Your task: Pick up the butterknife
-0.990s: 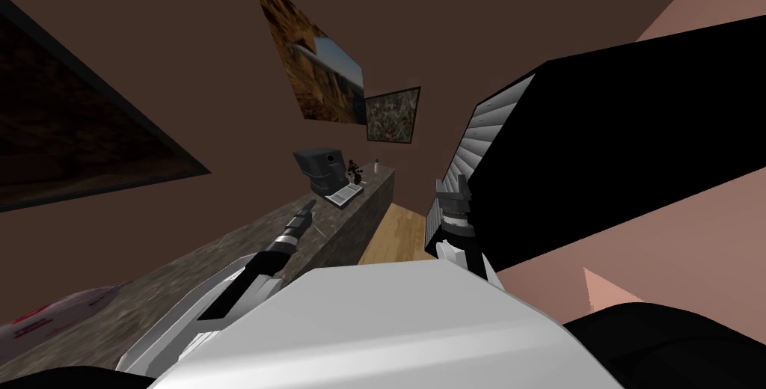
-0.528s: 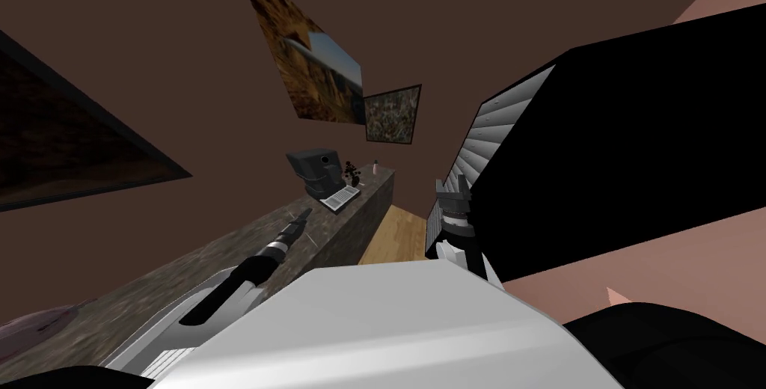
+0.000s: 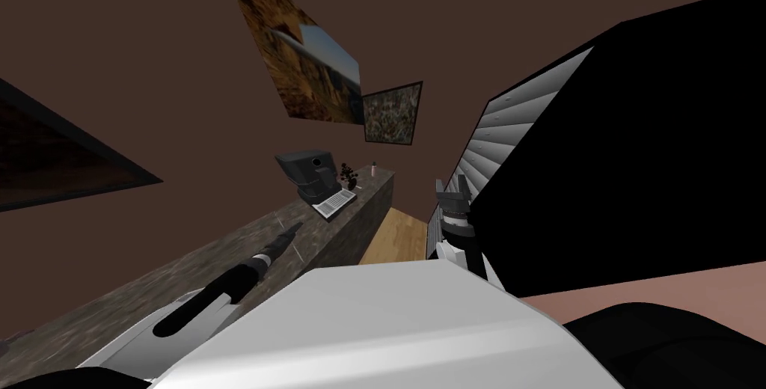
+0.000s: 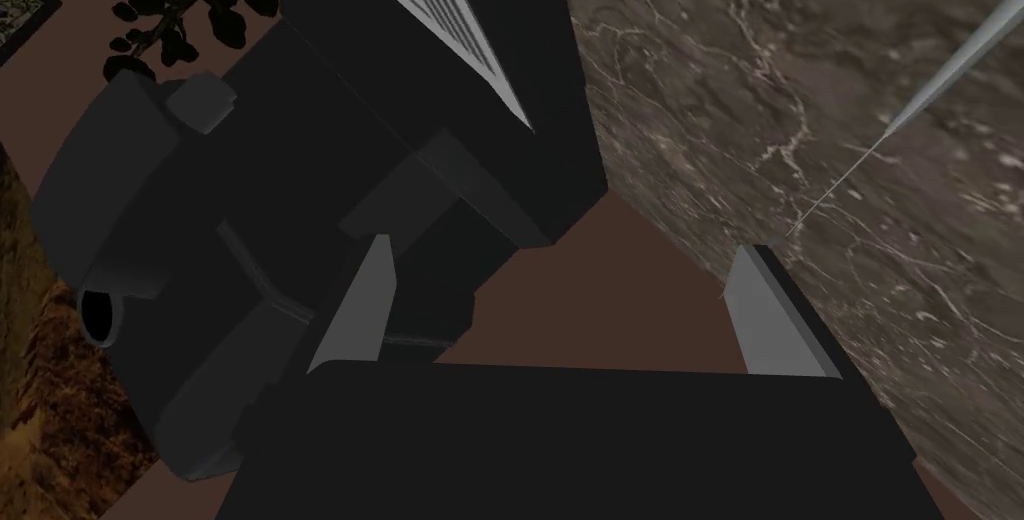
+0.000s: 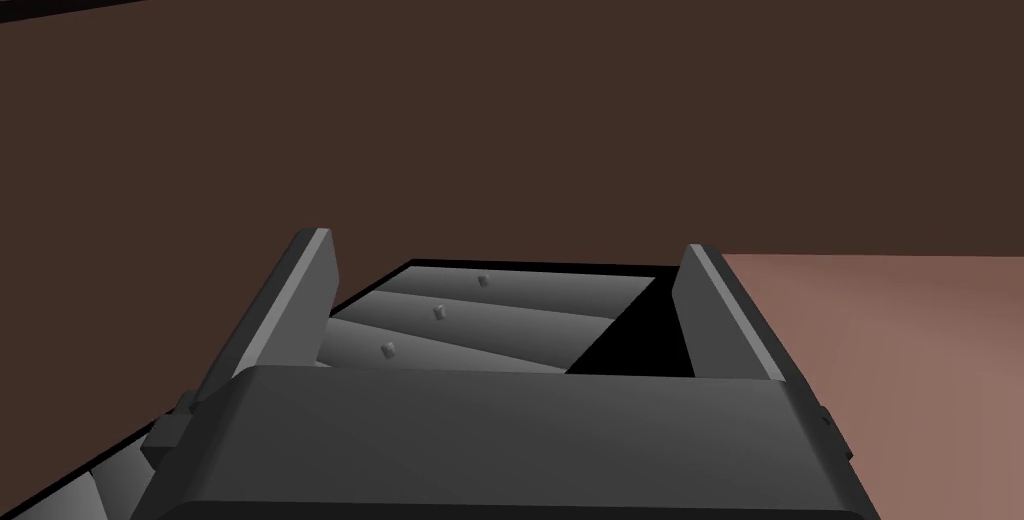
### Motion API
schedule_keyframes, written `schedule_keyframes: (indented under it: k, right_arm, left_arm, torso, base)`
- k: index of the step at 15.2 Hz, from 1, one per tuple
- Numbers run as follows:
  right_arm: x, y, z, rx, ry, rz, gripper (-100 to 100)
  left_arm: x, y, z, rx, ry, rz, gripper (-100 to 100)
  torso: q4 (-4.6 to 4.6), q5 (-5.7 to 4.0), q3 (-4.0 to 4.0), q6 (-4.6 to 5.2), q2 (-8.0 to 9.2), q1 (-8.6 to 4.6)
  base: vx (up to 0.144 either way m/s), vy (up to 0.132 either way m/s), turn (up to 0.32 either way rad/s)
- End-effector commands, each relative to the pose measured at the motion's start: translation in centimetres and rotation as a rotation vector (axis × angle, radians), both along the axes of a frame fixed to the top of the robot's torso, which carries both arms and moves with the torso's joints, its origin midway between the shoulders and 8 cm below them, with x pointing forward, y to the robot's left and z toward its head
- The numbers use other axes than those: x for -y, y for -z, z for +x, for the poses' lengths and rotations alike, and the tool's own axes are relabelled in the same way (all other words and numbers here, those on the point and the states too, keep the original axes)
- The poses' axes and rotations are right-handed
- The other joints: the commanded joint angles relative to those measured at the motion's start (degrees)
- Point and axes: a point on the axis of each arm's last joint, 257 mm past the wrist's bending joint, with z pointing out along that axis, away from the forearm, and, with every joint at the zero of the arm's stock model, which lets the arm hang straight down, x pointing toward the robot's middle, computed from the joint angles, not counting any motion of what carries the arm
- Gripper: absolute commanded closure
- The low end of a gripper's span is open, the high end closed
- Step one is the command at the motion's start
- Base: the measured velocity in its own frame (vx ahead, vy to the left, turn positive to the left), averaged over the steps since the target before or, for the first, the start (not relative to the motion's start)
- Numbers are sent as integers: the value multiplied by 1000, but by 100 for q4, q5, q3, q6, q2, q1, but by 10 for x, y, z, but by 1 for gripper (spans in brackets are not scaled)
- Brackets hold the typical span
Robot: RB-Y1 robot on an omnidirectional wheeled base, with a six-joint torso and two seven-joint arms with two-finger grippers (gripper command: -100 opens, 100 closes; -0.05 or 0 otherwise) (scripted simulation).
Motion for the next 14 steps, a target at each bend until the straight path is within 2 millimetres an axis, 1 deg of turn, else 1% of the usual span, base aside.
schedule_keyframes:
  k: [1,2,3,4,5,6,7,8,9,10,11,12,13,14]
  right_arm:
    - [0,0,0,0,0,0,0]
    - [0,0,0,0,0,0,0]
    - [0,0,0,0,0,0,0]
    - [0,0,0,0,0,0,0]
    - [0,0,0,0,0,0,0]
    - [0,0,0,0,0,0,0]
    - [0,0,0,0,0,0,0]
    - [0,0,0,0,0,0,0]
    - [0,0,0,0,0,0,0]
    - [0,0,0,0,0,0,0]
    - [0,0,0,0,0,0,0]
    - [0,0,0,0,0,0,0]
    - [0,0,0,0,0,0,0]
    - [0,0,0,0,0,0,0]
  left_arm:
    - [-14,16,-16,-83,-15,37,-100]
    - [-16,19,-18,-94,-21,38,-100]
    - [-27,27,-30,-150,-31,62,-100]
    - [-28,28,-31,-155,-34,63,-100]
    - [-38,36,-43,-210,-44,85,-100]
    - [-39,37,-44,-215,-46,86,-100]
    - [-49,44,-57,-273,-58,108,-100]
    - [-49,44,-57,-273,-58,108,-100]
    - [-59,51,-70,-327,-68,128,-100]
    - [-60,51,-70,-329,-69,129,-100]
    - [-69,57,-83,-383,-79,148,-100]
    - [-69,57,-83,-383,-79,148,-100]
    - [-78,61,-96,-434,-88,166,-100]
    - [-78,62,-96,-435,-89,166,-100]
  torso:
    - [0,0,0,0,0,0]
    - [0,-1,0,0,-1,-2]
    - [0,0,0,1,1,0]
    - [1,0,2,0,3,5]
    - [1,2,3,1,5,10]
    - [2,2,4,1,7,7]
    - [2,1,4,0,7,6]
    - [2,1,4,0,6,4]
    - [2,1,4,0,8,5]
    - [2,1,5,0,8,5]
    - [2,1,5,0,9,7]
    - [2,1,6,0,11,7]
    - [3,2,7,0,12,9]
    - [3,1,7,0,11,10]
  base:
    - [122,-74,14]
    - [112,-62,19]
    - [105,-46,13]
    - [96,-37,13]
    - [95,-55,12]
    - [99,-58,13]
    - [106,-63,18]
    - [96,-57,18]
    - [97,-55,13]
    - [94,-50,10]
    - [89,-52,10]
    - [85,-47,12]
    - [95,-45,12]
    - [90,-49,10]
